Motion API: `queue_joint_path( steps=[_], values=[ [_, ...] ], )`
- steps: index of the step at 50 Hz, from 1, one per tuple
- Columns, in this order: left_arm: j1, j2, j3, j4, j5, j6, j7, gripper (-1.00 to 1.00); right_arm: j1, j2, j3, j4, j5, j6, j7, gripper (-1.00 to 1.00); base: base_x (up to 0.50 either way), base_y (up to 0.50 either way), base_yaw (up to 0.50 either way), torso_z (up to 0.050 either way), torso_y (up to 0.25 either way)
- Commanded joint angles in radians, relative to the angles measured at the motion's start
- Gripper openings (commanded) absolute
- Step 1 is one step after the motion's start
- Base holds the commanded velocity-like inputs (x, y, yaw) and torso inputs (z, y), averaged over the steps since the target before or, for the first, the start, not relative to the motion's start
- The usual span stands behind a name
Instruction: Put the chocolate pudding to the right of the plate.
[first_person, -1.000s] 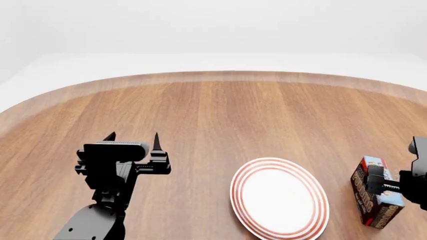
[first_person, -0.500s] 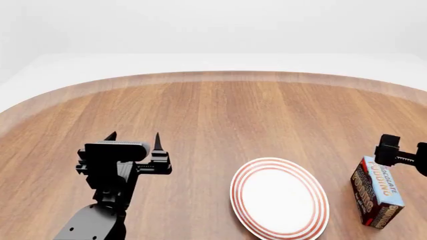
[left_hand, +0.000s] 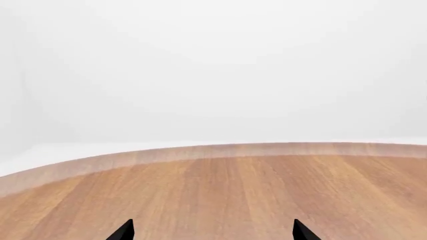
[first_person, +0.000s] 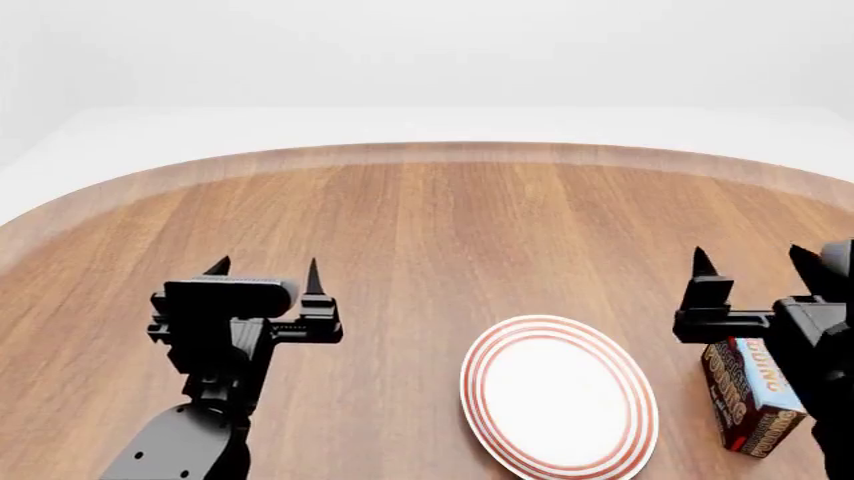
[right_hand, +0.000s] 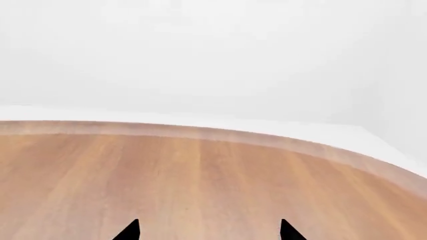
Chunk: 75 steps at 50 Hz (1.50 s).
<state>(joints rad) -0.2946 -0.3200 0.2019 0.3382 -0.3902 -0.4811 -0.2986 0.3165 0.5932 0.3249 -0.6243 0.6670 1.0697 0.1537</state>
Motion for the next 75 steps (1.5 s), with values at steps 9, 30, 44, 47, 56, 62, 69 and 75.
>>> queue_joint_path(
  steps=[9,30,44,47,56,62,69,75],
  values=[
    [0.001,-0.006,0.002,0.015,-0.009,-0.001,-0.007,1.00,-0.277,-0.125,-0.172,-0.171,-0.230,-0.344,0.023,1.00,0.00,0.00,0.00,0.000,0.000],
    [0.002,-0.008,0.016,0.018,-0.008,0.002,-0.013,1.00,-0.250,-0.148,-0.387,-0.058,-0.410,-0.514,0.025,1.00,0.00,0.00,0.00,0.000,0.000],
    [0.002,-0.012,0.023,0.022,-0.010,0.001,-0.016,1.00,-0.231,-0.148,-0.445,-0.023,-0.447,-0.534,0.022,1.00,0.00,0.00,0.00,0.000,0.000],
    [0.001,-0.013,0.022,0.024,-0.013,0.000,-0.017,1.00,-0.229,-0.148,-0.450,-0.021,-0.448,-0.533,0.021,1.00,0.00,0.00,0.00,0.000,0.000],
    [-0.003,-0.015,0.028,0.029,-0.015,-0.005,-0.019,1.00,-0.213,-0.147,-0.465,-0.008,-0.450,-0.531,0.016,1.00,0.00,0.00,0.00,0.000,0.000],
    [-0.008,-0.018,0.031,0.046,-0.019,-0.015,-0.022,1.00,-0.193,-0.154,-0.475,0.005,-0.451,-0.536,0.014,1.00,0.00,0.00,0.00,0.000,0.000],
    [-0.028,-0.023,0.030,0.082,-0.032,-0.041,-0.030,1.00,-0.147,-0.167,-0.476,0.010,-0.445,-0.534,0.017,1.00,0.00,0.00,0.00,0.000,0.000],
    [-0.058,-0.031,0.022,0.145,-0.051,-0.081,-0.046,1.00,-0.092,-0.169,-0.484,-0.017,-0.434,-0.499,0.012,1.00,0.00,0.00,0.00,0.000,0.000]
  ],
)
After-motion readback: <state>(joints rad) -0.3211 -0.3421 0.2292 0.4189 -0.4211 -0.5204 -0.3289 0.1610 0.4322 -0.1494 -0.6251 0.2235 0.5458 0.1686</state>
